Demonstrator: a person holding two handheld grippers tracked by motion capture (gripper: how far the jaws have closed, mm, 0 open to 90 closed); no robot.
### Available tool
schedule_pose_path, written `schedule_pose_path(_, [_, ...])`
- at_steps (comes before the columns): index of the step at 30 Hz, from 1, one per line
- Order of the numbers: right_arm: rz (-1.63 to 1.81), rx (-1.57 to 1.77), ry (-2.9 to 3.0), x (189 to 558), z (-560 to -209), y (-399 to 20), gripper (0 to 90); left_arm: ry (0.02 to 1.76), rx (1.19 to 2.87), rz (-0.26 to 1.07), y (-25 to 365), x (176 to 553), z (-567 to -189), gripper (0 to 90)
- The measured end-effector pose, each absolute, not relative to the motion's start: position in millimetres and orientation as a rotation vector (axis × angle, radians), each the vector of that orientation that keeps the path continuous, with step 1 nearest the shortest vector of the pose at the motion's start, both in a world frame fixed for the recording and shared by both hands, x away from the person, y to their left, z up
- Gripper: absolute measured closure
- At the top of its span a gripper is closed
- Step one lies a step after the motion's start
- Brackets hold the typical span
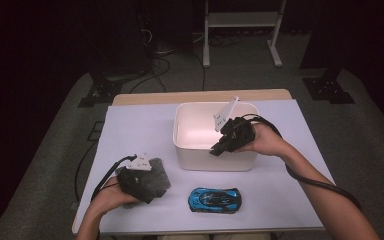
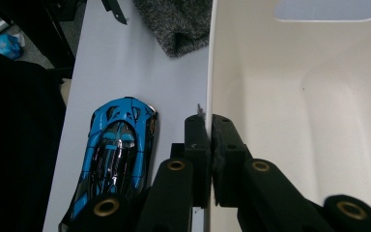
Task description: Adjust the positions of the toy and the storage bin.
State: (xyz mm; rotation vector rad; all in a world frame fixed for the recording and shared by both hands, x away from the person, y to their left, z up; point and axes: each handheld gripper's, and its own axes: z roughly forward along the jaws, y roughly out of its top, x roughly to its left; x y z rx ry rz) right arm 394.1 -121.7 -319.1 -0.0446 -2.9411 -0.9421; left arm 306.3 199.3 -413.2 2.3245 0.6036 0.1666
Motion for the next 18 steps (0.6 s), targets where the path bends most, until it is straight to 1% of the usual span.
schedule_pose_path(4, [-0.930, -0.065, -2.937, 395, -319, -121, 83.1, 0.606, 2.325, 0.168, 200, 306, -413, 9.6])
schedule_pose_path(6, [-0.958, -0.092, -2.939, 395, -317, -122, 74.4, 0.606, 2.323, 0.172, 200, 306, -413, 9.6])
schedule_pose_path(7, [-0.974, -0.102, -2.950, 395, -314, -123, 72.7, 0.607, 2.321, 0.173, 201, 306, -413, 9.6])
schedule_pose_path(9, [-1.007, -0.121, -2.956, 393, -309, -126, 66.3, 0.607, 2.320, 0.178, 201, 306, -413, 9.6])
schedule_pose_path(11, [-1.039, -0.144, -2.941, 392, -304, -130, 62.6, 0.604, 2.320, 0.182, 200, 306, -413, 9.6])
schedule_pose_path(12, [-1.051, -0.151, -2.944, 390, -302, -132, 58.8, 0.605, 2.319, 0.184, 200, 306, -413, 9.6])
schedule_pose_path(18, [-1.119, -0.163, -2.938, 374, -290, -140, 45.1, 0.606, 2.311, 0.201, 201, 306, -412, 9.6])
